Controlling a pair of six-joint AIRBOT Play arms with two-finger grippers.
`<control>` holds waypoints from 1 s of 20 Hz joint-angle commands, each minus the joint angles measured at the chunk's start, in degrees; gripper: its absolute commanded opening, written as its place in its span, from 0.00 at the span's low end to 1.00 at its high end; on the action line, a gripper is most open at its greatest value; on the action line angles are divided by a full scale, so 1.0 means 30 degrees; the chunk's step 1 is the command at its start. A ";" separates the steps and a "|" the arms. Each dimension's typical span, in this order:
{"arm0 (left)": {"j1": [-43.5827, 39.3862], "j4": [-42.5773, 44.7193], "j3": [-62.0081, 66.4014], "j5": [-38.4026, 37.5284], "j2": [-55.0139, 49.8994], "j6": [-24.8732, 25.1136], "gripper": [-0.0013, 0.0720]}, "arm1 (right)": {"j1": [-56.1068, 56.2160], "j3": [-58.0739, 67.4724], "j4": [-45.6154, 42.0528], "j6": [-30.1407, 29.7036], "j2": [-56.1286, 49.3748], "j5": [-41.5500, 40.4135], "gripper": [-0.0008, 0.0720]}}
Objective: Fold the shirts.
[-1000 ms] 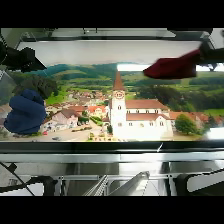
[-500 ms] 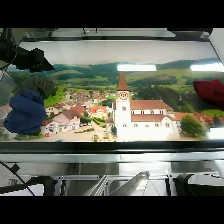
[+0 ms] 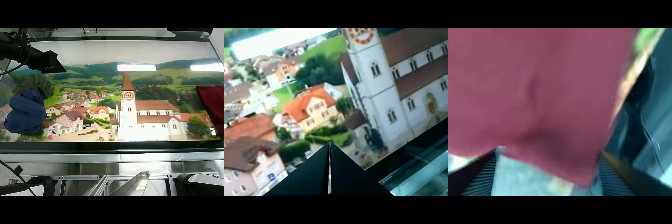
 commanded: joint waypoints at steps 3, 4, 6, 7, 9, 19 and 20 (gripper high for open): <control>-0.0087 -0.0029 0.0007 0.0007 -0.0007 -0.0102 0.04 | 0.0007 -0.0102 0.0517 -0.0131 0.0619 0.4335 0.97; -0.0058 -0.0029 0.0022 0.0015 -0.0007 -0.0095 0.04 | 0.0182 0.0146 0.1129 -0.0131 0.0911 0.5034 0.88; -0.0044 -0.0015 0.0357 -0.0007 -0.0007 -0.0095 0.04 | 0.0925 0.0831 0.2368 -0.0138 0.1588 0.5923 0.19; -0.0044 -0.0022 0.0729 -0.0124 -0.0007 -0.0095 0.04 | 0.1486 0.1115 0.2929 -0.0197 0.2076 0.6062 0.05; 0.0000 -0.0015 0.1880 -0.1078 -0.0007 -0.0095 0.04 | 0.2812 0.1290 0.3920 -0.0423 0.3264 0.5945 0.03; 0.2171 -0.2222 -1.1052 0.0168 0.8874 0.0823 0.04 | 1.7711 -0.7111 0.4401 -0.0699 1.3493 0.1042 0.03; 0.2178 -0.2193 -1.2998 0.0342 1.0032 0.0823 0.04 | 1.9810 -0.8706 0.4386 -0.0699 1.4265 -0.0051 0.03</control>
